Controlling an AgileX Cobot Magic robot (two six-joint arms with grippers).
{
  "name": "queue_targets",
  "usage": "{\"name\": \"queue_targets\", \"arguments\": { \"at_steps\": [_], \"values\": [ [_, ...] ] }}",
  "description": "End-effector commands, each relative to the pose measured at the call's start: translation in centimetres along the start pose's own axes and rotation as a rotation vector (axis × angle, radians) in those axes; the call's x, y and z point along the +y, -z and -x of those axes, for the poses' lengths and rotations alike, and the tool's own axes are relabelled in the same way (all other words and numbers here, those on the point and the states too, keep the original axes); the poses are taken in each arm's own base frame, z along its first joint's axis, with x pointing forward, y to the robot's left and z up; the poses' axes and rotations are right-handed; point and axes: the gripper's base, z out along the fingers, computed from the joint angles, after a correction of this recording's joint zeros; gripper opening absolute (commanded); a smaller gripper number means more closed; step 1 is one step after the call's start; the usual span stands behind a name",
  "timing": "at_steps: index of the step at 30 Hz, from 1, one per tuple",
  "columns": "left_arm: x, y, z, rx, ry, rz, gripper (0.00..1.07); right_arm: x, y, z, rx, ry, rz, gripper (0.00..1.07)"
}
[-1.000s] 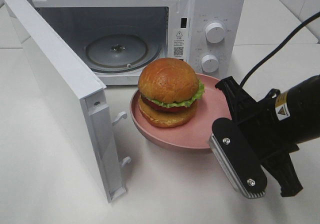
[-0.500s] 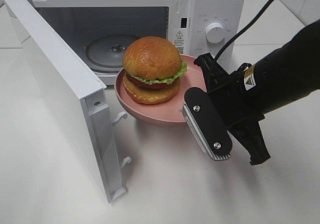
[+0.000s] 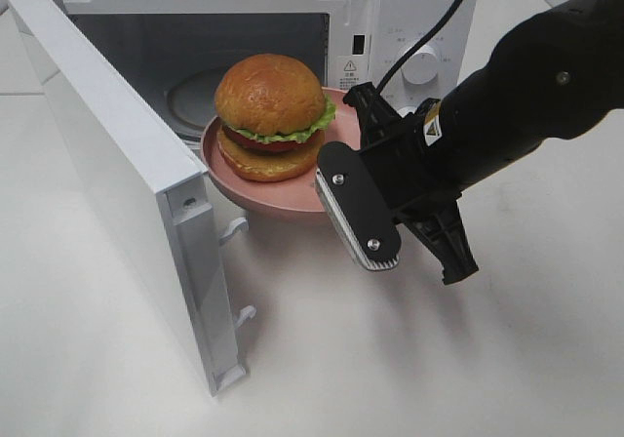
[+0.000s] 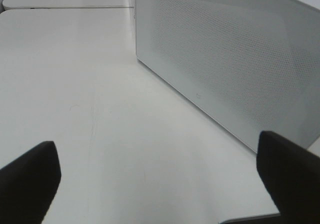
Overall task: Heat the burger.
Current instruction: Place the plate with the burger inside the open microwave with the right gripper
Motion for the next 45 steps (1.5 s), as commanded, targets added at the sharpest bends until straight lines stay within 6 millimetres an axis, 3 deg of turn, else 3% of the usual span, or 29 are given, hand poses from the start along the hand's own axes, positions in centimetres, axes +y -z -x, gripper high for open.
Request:
{"name": "queue_targets", "arguments": {
  "at_steps": [1,45],
  "values": [
    [0.0,0.1,0.0,-0.019,0.001,0.004,1.00,-1.4,0.5,0.3,-0.017,-0.003,-0.088,0.00],
    [0.0,0.1,0.0,-0.019,0.002,0.004,1.00,-10.2,-5.9,1.2,0.047,-0.101,-0.131,0.00]
  ]
}}
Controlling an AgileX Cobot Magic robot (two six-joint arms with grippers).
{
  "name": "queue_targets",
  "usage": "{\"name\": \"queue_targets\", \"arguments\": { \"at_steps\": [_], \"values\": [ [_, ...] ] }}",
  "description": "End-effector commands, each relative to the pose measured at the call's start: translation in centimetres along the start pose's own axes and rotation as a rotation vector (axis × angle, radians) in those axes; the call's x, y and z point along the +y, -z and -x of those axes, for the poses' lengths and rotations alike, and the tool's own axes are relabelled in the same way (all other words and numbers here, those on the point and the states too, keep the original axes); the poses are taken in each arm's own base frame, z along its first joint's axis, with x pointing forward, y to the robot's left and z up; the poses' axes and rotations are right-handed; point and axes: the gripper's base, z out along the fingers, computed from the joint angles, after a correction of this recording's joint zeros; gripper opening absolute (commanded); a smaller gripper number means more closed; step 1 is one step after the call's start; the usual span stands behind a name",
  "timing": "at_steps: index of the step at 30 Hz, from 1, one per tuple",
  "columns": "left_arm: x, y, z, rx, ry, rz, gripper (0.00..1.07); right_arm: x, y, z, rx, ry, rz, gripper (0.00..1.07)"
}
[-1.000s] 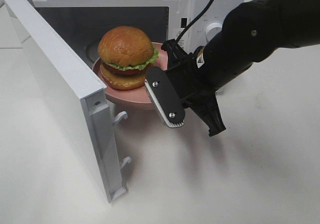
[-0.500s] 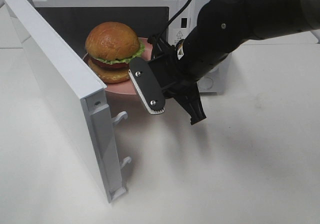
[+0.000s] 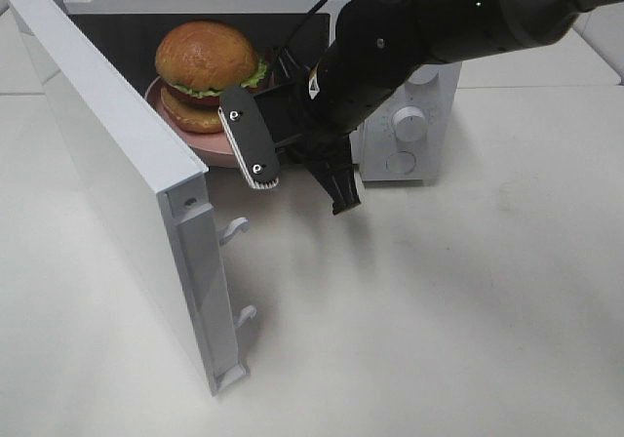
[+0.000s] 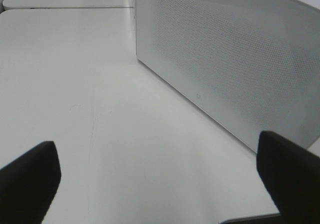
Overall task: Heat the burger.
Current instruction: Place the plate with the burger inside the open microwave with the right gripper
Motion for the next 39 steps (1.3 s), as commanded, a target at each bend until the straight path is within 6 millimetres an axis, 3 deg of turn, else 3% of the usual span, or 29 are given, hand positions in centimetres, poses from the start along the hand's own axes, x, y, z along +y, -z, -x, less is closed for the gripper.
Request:
{"name": "queue_targets", "arguments": {
  "at_steps": [1,19,39],
  "values": [
    [0.0,0.1,0.1,-0.020,0.002,0.004,1.00,-1.9,0.3,-0.6,0.017,-0.053,-0.062,0.00],
    [0.0,0.1,0.1,-0.020,0.001,0.005,1.00,-4.9,-3.3,1.2,0.032,-0.095,-0.059,0.00],
    [0.1,0.1,0.0,-0.019,-0.003,0.011,1.00,-7.5,-6.2,1.5,0.087,-0.090,-0.094,0.00]
  ]
}}
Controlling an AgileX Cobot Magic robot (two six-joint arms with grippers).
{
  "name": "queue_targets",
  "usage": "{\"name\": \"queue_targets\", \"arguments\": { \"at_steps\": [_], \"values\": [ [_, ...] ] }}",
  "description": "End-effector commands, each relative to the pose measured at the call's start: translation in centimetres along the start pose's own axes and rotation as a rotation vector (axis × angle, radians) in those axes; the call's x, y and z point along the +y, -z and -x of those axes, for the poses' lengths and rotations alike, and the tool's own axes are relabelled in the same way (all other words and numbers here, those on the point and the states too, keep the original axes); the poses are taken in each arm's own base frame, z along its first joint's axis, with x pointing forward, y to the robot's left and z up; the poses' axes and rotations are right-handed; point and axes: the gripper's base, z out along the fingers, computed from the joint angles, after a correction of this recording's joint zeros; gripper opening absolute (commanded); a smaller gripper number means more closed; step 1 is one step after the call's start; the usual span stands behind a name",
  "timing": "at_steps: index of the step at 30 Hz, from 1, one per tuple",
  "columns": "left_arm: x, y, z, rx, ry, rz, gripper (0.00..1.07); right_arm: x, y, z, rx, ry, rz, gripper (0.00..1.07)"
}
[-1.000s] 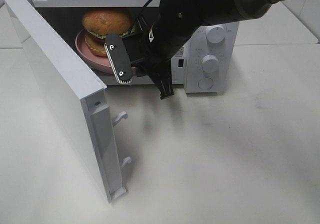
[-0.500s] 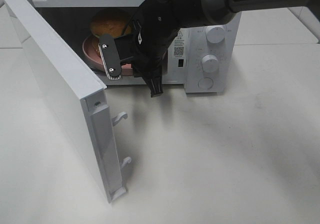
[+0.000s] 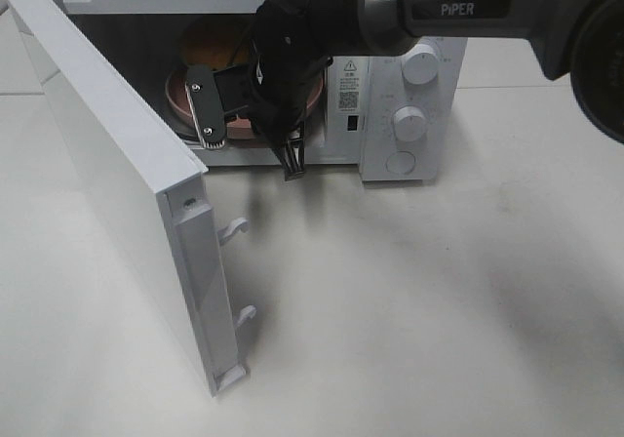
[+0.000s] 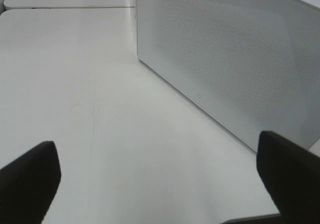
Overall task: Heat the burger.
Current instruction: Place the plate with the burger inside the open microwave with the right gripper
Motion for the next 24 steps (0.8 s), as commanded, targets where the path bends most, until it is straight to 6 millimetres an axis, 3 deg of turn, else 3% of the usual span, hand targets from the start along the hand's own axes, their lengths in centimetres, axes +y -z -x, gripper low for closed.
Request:
{"name": "queue_targets", "arguments": {
  "at_steps": [1,14,24],
  "values": [
    [0.04,0.07,0.05,-0.019,-0.001,0.008,1.00,-1.75,0.77,0.76,-0.044,0.040,-0.100,0.00],
    [0.07,0.07,0.04,-0.018,-0.003,0.011,1.00,-1.84,0.40,1.29,-0.090,0.133,-0.119,0.04],
    [0.07,0.07,0.04,-0.018,-0.003,0.011,1.00,-1.85,0.50,1.36,-0.101,0.078,-0.115,0.09]
  ]
}}
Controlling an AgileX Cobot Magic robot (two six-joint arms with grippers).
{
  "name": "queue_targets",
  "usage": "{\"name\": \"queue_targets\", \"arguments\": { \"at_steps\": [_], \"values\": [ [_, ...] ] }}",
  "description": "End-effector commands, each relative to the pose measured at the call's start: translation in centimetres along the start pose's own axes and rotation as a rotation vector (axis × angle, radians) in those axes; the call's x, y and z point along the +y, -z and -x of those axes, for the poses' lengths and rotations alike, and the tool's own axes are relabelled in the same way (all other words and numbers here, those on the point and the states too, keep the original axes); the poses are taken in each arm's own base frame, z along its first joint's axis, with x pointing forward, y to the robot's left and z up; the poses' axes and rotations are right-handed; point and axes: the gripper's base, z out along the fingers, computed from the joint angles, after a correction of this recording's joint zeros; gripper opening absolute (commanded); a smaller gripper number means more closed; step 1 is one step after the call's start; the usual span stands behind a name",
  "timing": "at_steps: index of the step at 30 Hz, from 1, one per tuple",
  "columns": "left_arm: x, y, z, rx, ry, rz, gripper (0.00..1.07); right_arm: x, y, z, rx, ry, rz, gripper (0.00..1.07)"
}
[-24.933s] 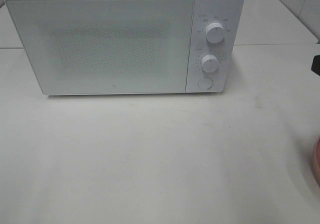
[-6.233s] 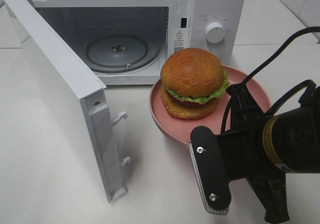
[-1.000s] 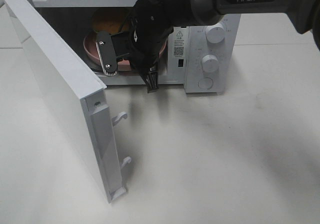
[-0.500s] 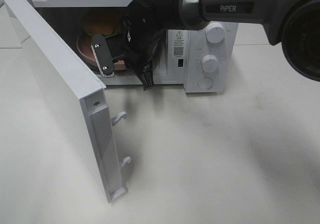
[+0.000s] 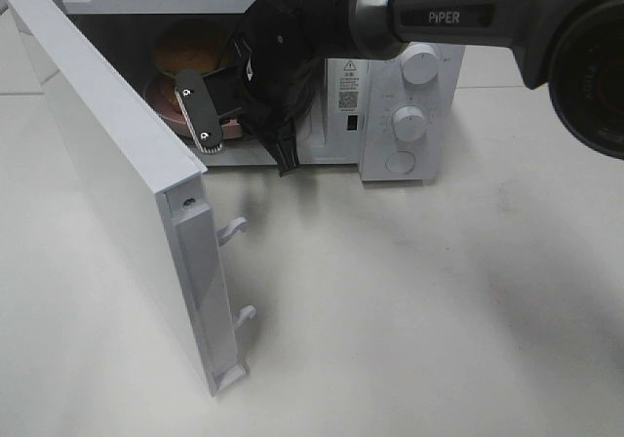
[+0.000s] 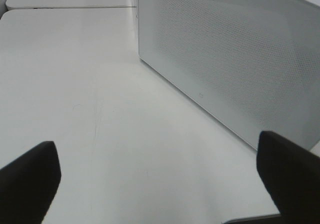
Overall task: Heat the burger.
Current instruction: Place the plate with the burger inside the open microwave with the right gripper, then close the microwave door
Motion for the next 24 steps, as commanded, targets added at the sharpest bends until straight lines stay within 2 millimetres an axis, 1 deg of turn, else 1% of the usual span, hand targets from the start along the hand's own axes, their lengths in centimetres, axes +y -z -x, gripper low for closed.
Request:
{"name": "queue_targets", "arguments": {
  "at_steps": [1,2,3,4,5,6,7,8,9,10,11,12,13,14,15,16,18,24],
  "values": [
    [0.0,0.1,0.0,-0.019,0.000,0.006,1.00,-1.4,1.0,0.4,-0.039,-0.054,-0.093,0.14],
    [0.0,0.1,0.0,-0.019,0.000,0.006,1.00,-1.5,1.0,0.3,-0.036,-0.079,-0.090,0.19],
    [0.0,0.1,0.0,-0.019,0.000,0.006,1.00,-1.5,1.0,0.3,-0.036,-0.079,-0.090,0.19],
    [0.0,0.1,0.0,-0.019,0.000,0.006,1.00,-1.4,1.0,0.2,-0.034,-0.087,-0.085,0.22],
    [0.0,0.1,0.0,-0.019,0.000,0.006,1.00,-1.3,1.0,0.2,-0.026,-0.089,-0.070,0.29],
    [0.0,0.1,0.0,-0.019,0.000,0.006,1.00,-1.3,1.0,0.2,-0.026,-0.089,-0.070,0.29],
    [0.0,0.1,0.0,-0.019,0.000,0.006,1.00,-1.1,1.1,0.1,-0.022,-0.090,-0.059,0.38],
    [0.0,0.1,0.0,-0.019,0.000,0.006,1.00,-1.1,1.1,0.1,-0.022,-0.090,-0.059,0.38],
    [0.0,0.1,0.0,-0.019,0.000,0.006,1.00,-1.0,1.2,0.1,-0.022,-0.089,-0.057,0.41],
    [0.0,0.1,0.0,-0.019,0.000,0.006,1.00,-0.8,1.3,0.0,-0.021,-0.088,-0.051,0.48],
    [0.0,0.1,0.0,-0.019,0.000,0.006,1.00,-0.8,1.3,0.0,-0.021,-0.088,-0.051,0.48],
    [0.0,0.1,0.0,-0.019,0.000,0.006,1.00,-0.5,1.5,0.0,-0.023,-0.090,-0.046,0.53],
    [0.0,0.1,0.0,-0.019,0.000,0.006,1.00,-0.5,1.7,-0.1,-0.025,-0.092,-0.045,0.55],
    [0.0,0.1,0.0,-0.019,0.000,0.006,1.00,-0.5,1.7,-0.1,-0.025,-0.092,-0.045,0.55],
    [0.0,0.1,0.0,-0.019,0.000,0.006,1.00,-0.1,1.8,0.0,-0.036,-0.107,-0.038,0.59],
    [0.0,0.1,0.0,-0.019,0.000,0.006,1.00,-0.1,1.8,0.0,-0.036,-0.107,-0.038,0.59],
    [0.0,0.1,0.0,-0.019,0.001,0.005,1.00,0.4,2.2,-0.1,-0.052,-0.124,-0.036,0.63],
    [0.0,0.1,0.0,-0.019,0.001,0.005,1.00,1.5,2.8,-0.3,-0.061,-0.121,-0.035,0.69]
  ]
}}
